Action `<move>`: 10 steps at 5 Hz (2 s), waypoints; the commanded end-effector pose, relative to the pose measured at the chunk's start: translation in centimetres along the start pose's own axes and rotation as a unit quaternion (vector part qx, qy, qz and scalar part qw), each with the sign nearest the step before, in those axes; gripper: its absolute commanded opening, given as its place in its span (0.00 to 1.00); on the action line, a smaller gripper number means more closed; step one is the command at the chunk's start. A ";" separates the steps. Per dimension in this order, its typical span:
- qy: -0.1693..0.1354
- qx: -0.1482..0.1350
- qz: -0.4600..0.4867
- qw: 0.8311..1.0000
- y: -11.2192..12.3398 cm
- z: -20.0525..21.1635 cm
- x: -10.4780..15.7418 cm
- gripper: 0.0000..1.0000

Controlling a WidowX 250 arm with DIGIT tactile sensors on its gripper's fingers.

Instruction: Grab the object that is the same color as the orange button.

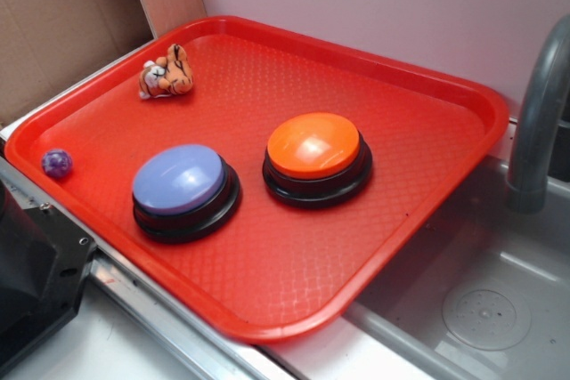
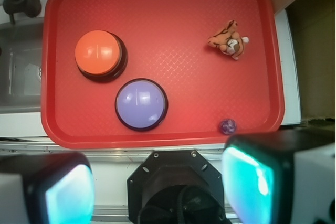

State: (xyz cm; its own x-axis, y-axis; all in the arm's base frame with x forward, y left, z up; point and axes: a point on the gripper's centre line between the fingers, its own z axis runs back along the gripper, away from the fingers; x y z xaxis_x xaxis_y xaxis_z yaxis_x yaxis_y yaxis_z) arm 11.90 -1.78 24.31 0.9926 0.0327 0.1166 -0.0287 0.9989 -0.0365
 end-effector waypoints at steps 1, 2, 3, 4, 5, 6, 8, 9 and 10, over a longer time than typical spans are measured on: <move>0.000 0.000 0.000 1.000 0.0 0.0 0.0 1.00; 0.034 0.033 -0.010 0.999 4.9 -4.3 3.1 1.00; 0.029 0.036 -0.042 0.998 9.0 -6.6 4.9 1.00; 0.010 0.062 -0.107 0.992 12.5 -9.9 7.4 1.00; 0.015 0.065 -0.143 0.988 14.9 -13.1 9.6 1.00; 0.007 0.042 -0.183 0.982 15.9 -16.5 11.9 1.00; 0.062 0.007 -0.274 0.960 12.7 -24.2 12.3 1.00; 0.075 -0.006 -0.269 0.960 11.7 -25.1 11.2 0.00; 0.068 -0.002 -0.279 0.958 10.9 -24.5 11.0 0.00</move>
State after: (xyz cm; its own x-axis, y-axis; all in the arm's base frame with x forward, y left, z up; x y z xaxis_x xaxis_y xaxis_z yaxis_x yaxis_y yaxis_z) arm 25.52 10.11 1.25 0.8713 -0.4908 0.0002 0.4908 0.8713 0.0038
